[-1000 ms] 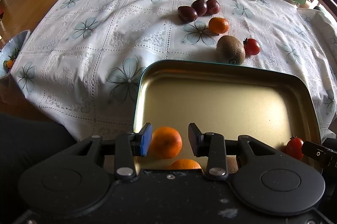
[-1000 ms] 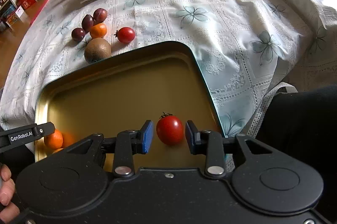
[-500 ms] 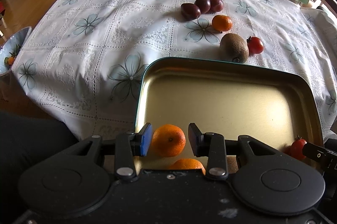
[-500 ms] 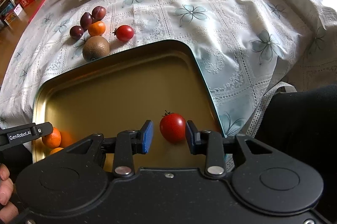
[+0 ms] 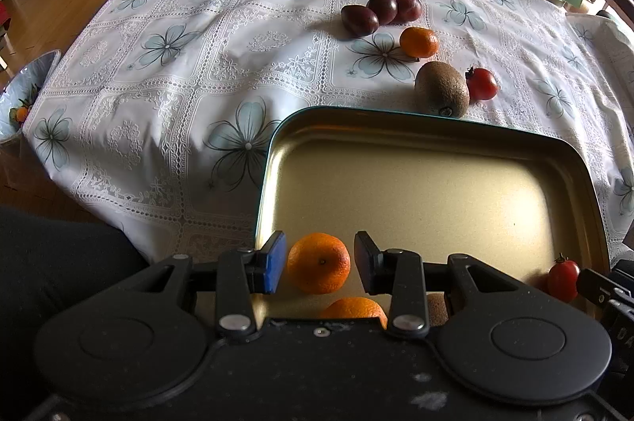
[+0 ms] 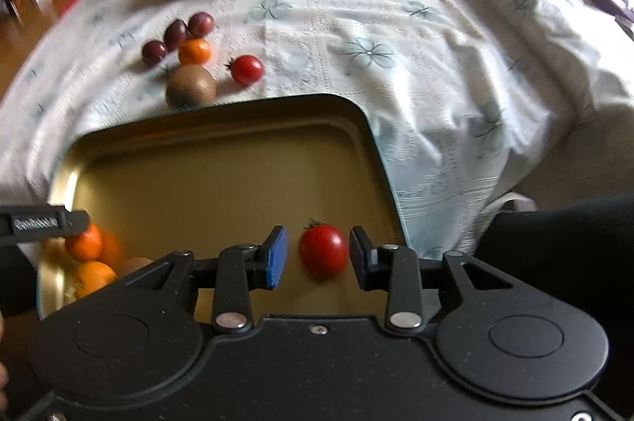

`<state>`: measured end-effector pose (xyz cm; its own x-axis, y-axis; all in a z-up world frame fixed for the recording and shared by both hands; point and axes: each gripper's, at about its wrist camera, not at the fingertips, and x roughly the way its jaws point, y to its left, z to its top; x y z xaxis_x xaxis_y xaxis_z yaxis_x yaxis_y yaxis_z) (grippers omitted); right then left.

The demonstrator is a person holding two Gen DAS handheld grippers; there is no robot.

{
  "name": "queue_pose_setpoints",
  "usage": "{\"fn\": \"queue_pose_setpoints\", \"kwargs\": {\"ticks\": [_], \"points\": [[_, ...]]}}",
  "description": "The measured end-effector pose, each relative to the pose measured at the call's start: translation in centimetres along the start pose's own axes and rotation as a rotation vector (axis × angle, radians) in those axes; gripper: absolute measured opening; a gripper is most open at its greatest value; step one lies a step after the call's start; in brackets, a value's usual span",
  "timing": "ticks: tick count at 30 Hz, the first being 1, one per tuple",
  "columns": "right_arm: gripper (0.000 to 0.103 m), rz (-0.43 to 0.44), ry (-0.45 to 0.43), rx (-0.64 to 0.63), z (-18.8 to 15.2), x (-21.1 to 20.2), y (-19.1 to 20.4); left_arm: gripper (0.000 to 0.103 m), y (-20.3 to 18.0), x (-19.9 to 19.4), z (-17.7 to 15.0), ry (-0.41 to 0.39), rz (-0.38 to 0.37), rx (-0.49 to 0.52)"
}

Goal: Organize fruits

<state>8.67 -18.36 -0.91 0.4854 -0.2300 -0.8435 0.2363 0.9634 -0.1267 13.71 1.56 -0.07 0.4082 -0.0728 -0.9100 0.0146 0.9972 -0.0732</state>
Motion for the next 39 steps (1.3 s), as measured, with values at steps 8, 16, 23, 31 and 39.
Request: {"fn": "queue_pose_setpoints", "kwargs": {"ticks": [8,16,23,31,39], "points": [[0.044,-0.159,-0.039,-0.232,-1.1,0.0,3.2,0.038,0.0,-0.1,0.0,-0.003,-0.001,0.002],[0.043,-0.003,0.031,-0.179,-0.3,0.1,2.2,0.038,0.0,-0.2,0.0,-0.004,-0.001,0.001],[0.049,0.148,0.116,-0.088,0.6,0.6,0.4,0.038,0.0,-0.4,-0.1,-0.012,-0.001,0.003],[0.049,0.187,0.184,-0.076,1.3,1.5,0.5,0.038,-0.2,-0.7,-0.2,-0.027,0.000,0.016],[0.049,0.286,0.198,0.059,1.7,2.0,-0.1,0.038,-0.3,-0.8,-0.2,-0.034,-0.004,0.027]]}}
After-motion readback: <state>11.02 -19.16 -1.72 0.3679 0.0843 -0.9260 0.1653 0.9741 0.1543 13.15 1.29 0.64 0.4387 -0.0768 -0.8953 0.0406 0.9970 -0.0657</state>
